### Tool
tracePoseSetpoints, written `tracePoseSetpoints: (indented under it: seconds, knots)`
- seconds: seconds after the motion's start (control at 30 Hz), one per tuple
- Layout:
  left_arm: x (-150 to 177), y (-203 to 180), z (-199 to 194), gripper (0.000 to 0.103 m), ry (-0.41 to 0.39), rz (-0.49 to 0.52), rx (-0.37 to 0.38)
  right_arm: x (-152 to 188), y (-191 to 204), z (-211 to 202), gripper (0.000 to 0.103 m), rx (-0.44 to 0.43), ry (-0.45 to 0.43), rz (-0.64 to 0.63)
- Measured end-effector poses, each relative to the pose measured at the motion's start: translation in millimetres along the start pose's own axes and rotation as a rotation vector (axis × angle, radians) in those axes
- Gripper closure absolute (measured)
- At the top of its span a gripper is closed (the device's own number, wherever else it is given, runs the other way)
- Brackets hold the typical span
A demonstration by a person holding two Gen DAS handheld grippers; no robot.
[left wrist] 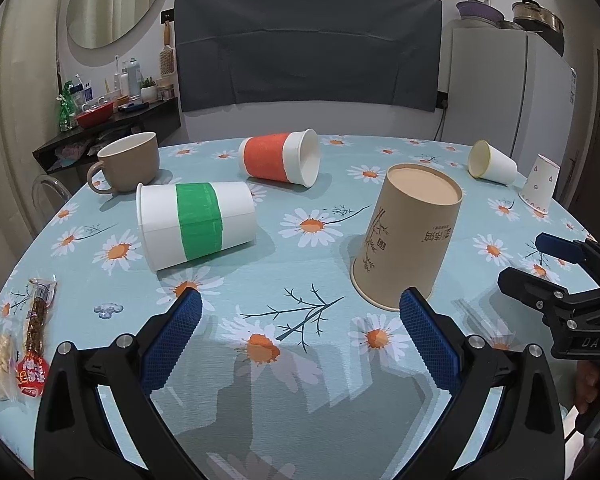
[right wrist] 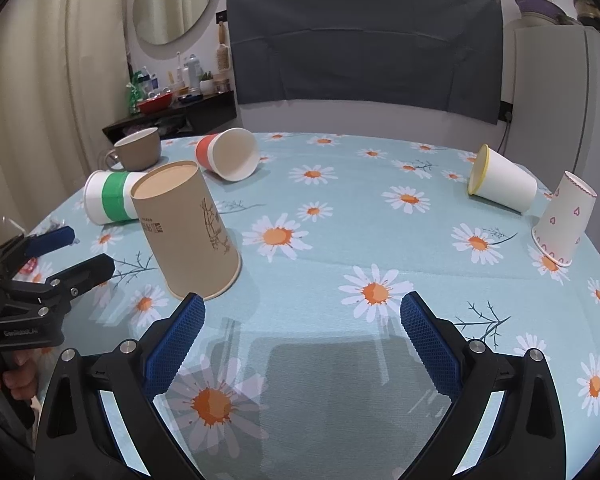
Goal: Flip cup upside down
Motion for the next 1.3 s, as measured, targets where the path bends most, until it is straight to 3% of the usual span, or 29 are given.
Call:
tracePoseSetpoints:
  seconds: [1.3]
  knots:
    - [1.2, 0.3, 3.3, 0.006, 0.017, -0.007, 0.023, 0.8, -0.6, 3.4, 0.009, -0.005, 0.018, 0.004]
Point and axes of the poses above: each gripper's, at about its wrist camera, not at the fingertips, and z roughly the way its jaws point, y to its left, x to its underside, the point moved 6 cm from there along z, roughly the way its jaws point, and after that the axes turned 14 degrees about -x, right-handed, at the moved point
